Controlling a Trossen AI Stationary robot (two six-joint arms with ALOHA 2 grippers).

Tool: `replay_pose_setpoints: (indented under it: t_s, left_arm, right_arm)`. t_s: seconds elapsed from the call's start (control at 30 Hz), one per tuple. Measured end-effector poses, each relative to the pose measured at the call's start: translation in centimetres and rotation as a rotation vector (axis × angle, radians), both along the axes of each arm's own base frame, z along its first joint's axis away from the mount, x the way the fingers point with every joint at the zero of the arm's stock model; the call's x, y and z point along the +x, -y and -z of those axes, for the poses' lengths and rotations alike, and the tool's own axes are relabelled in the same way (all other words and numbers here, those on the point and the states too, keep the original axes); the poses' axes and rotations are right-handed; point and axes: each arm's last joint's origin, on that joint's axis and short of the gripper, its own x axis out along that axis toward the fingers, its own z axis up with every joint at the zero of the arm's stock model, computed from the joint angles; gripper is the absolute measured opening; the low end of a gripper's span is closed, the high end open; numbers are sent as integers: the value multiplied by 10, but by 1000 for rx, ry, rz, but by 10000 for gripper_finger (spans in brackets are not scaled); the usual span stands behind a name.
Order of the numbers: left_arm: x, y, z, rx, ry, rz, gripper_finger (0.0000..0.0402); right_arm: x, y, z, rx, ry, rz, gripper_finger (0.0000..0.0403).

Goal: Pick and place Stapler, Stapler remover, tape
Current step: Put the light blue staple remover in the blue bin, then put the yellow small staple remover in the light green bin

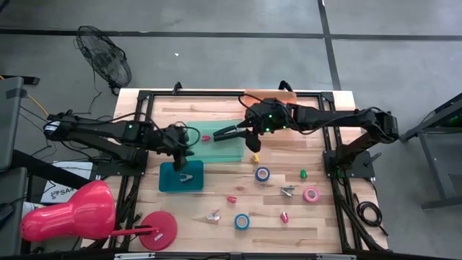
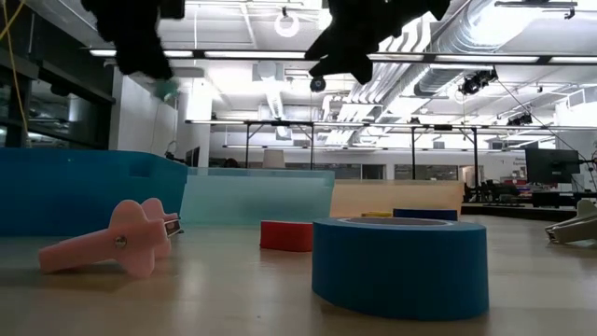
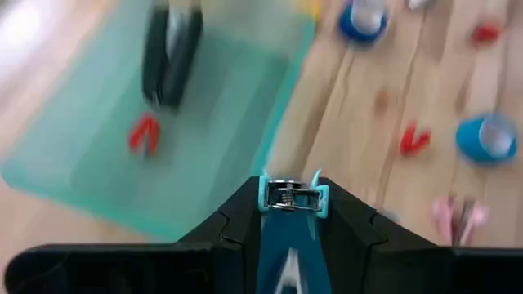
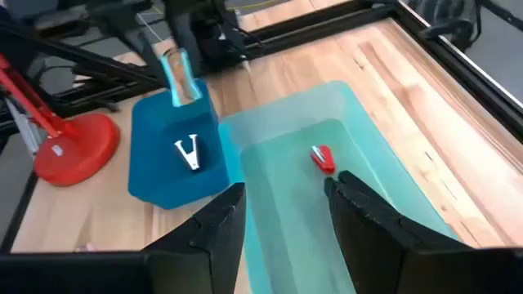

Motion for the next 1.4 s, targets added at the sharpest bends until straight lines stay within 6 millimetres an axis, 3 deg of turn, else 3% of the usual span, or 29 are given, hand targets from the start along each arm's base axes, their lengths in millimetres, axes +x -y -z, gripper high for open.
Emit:
replay_pose_setpoints:
  t_s: [0.27,0.43,0.67,0.97,1.23,1.4]
  left_arm:
    - [-3,0,6,-8,-82,-10,86]
    - [-13,1,17,-89,-241,-43,86]
    - [-15,8,43,-312,-469,-2,86]
    - [-4,11,80,-356,-659,-8,88]
    - [4,12,86,-343,-646,38,231]
    - [6,12,86,-342,-630,46,279]
  right_arm:
    - [-2,1,3,-2,-31,18,170]
    - [-2,1,4,8,-45,24,169]
    - [-4,1,7,16,-84,65,169]
    - [-6,1,10,42,-118,88,169]
    - [-10,0,14,71,-175,99,169]
    - [-16,-1,21,103,-274,115,169]
